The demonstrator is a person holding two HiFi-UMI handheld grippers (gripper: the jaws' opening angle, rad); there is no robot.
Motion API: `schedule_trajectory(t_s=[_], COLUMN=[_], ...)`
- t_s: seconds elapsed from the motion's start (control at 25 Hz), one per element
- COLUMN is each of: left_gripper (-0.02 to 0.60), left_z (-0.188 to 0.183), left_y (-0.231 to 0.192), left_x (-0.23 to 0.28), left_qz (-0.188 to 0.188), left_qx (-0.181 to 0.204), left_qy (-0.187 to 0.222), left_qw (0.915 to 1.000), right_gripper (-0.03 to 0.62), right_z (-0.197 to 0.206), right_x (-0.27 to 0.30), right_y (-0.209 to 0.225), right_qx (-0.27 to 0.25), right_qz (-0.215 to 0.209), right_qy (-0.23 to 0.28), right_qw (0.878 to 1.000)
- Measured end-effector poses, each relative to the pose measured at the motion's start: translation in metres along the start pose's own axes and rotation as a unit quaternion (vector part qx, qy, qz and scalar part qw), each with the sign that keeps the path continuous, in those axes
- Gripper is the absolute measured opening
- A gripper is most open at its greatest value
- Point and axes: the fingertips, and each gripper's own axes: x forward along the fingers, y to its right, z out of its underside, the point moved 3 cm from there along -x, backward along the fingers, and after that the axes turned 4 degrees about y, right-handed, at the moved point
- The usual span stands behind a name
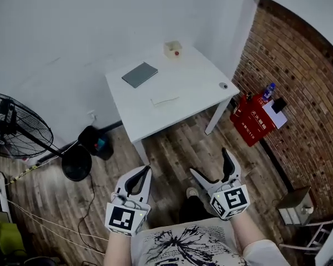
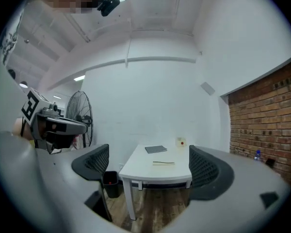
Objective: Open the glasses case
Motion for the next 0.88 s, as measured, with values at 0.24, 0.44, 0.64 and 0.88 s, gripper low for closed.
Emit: schedule_trajectory(t_s=[0.24,0.44,0.64,0.88], left_gripper=[0.014,0.014,0.014,0.014], left_z=[-0.012,-0.015,-0.004,0.024], left_y=[-0.017,-0.042,-0.064,-0.092], left_x=[0.108,0.179,0.224,0.269], left_qz=[-0.061,-0.109,-0.152,-0.169], left_qx=[0.01,0.006,-0.013,-0.03], left_qy=[-0.011,-0.011,-0.027,-0.055], left_qw=[0.998,0.994,0.988,0.9836], right_gripper=[0.518,0.514,0.514,0.514], right_z=[-0.001,0.003,0.016,0.049], right_x=[0.094,0.163,0.219,0.278], right_y=[0.098,0.155,0.187,0.2], right_qx=[0.012,0.002,-0.012,-0.041], right_qz=[-0.061,-0.112,-0.163,-0.209], right_qy=[-0.021,-0.044,-0.081,-0.157], right_qw=[0.998,0.993,0.983,0.964])
